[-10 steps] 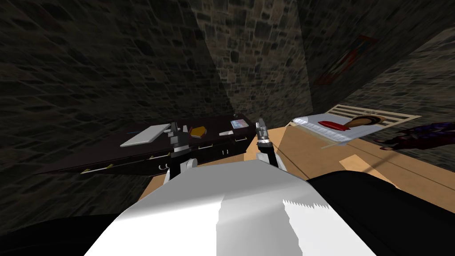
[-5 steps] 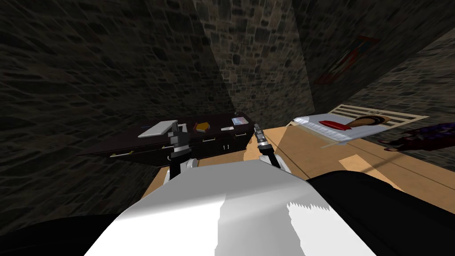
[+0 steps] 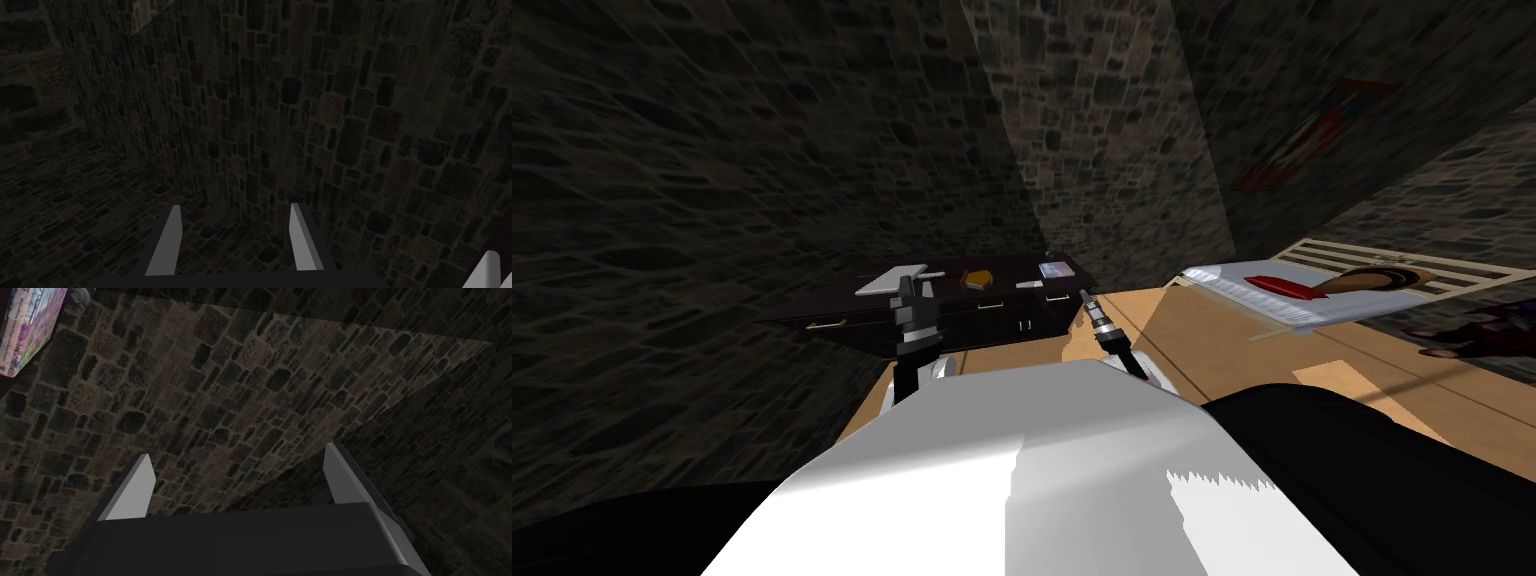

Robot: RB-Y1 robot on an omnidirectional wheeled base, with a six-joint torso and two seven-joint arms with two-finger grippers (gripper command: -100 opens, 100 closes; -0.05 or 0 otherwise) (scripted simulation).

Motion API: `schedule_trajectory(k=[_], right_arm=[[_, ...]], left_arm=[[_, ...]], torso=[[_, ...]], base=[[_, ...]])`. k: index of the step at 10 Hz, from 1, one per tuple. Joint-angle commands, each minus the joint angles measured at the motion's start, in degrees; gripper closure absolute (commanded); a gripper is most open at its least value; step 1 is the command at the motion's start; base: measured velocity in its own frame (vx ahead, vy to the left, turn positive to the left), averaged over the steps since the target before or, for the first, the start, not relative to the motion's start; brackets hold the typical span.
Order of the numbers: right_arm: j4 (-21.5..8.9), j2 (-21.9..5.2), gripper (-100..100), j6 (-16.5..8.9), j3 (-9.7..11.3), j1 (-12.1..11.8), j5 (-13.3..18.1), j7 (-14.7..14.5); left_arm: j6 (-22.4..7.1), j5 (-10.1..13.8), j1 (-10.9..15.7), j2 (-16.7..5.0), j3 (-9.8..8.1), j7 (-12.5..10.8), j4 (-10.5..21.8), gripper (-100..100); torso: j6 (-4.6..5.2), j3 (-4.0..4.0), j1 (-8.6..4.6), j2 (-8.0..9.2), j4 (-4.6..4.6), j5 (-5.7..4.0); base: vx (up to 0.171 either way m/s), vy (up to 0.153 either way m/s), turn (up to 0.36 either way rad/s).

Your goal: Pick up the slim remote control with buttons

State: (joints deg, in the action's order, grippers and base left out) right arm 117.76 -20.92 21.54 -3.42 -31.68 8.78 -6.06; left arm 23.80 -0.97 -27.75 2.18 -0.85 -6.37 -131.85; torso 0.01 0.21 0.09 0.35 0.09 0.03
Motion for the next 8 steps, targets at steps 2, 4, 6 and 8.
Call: schedule_trajectory(k=[2,4,6,8], right_arm=[[-1.7,-3.6,-100,-0.2,-0.2,-1.2,1.0,0.6],[-3.7,-6.6,-100,-0.2,0.0,-2.1,2.1,0.9],[-5.8,-9.9,-100,-0.1,0.2,-3.0,3.3,1.1],[-7.9,-13.4,-100,0.2,0.4,-4.0,4.5,1.3]], left_arm=[[0.0,0.0,0.0,0.0,0.0,0.0,0.0,0],[0.0,0.0,0.0,0.0,0.0,0.0,0.0,0],[0.0,0.0,0.0,0.0,0.0,0.0,0.0,0],[0.0,0.0,0.0,0.0,0.0,0.0,0.0,0]], torso=[[-0.03,-0.01,0.03,-0.02,-0.01,0.0],[0.01,-0.01,-0.01,0.0,-0.01,-0.01],[-0.04,-0.04,0.02,-0.06,-0.02,-0.01],[-0.04,-0.09,0.01,-0.15,-0.03,0.0]], base=[[-0.08,0.043,0.116],[-0.08,0.038,0.109],[-0.065,0.044,0.163],[-0.047,0.05,0.156]])
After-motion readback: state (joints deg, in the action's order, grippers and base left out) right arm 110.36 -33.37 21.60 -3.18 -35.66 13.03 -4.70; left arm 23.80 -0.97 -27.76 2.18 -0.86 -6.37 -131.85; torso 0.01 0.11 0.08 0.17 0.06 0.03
